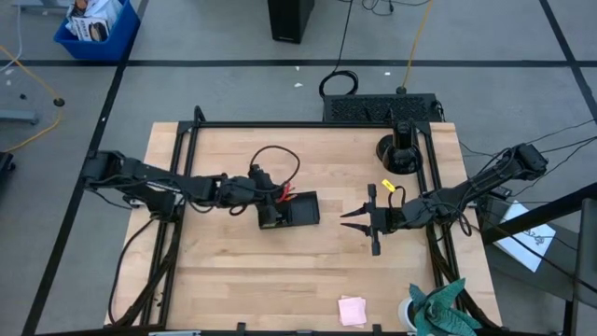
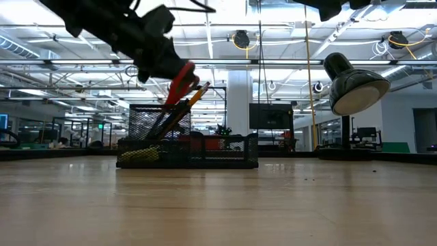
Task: Pick and place office supplies into organizer
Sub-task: Put the red scissors into the black desk organizer, then adjust the black desk organizer on the table, then put the pink sticky notes into the black desk organizer
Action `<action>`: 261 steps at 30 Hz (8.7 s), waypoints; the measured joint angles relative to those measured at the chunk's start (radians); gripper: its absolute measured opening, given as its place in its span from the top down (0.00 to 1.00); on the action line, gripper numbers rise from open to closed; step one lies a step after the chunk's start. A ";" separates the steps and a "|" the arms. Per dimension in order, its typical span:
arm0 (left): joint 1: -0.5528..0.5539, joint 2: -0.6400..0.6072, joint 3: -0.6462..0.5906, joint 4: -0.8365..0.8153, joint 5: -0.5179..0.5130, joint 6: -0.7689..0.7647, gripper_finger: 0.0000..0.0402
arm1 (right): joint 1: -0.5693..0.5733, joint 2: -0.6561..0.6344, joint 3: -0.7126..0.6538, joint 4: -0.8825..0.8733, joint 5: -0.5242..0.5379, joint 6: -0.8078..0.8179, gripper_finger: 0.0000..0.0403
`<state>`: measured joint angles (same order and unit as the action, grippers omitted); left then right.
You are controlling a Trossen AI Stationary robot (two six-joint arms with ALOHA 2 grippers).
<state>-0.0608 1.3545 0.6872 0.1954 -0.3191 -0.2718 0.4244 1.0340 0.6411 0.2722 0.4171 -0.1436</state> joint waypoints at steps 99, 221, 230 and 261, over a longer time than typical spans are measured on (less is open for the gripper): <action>-0.215 0.000 0.006 -0.463 -0.186 -0.134 0.98 | 0.000 0.000 0.000 0.007 -0.003 0.021 0.82; -0.544 0.622 0.042 0.690 0.048 0.185 0.92 | 0.212 0.865 0.384 -0.291 -0.477 0.515 1.00; -0.544 0.622 0.042 0.688 0.048 0.182 0.92 | 0.240 0.741 0.381 -0.352 -0.304 0.491 1.00; -0.544 0.622 0.042 0.660 0.048 0.176 0.92 | 0.251 0.954 0.383 -0.023 -0.463 0.533 1.00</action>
<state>-0.6052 1.9766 0.7296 0.8551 -0.2707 -0.0956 0.6758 1.9884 1.0245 0.2488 -0.0459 0.3896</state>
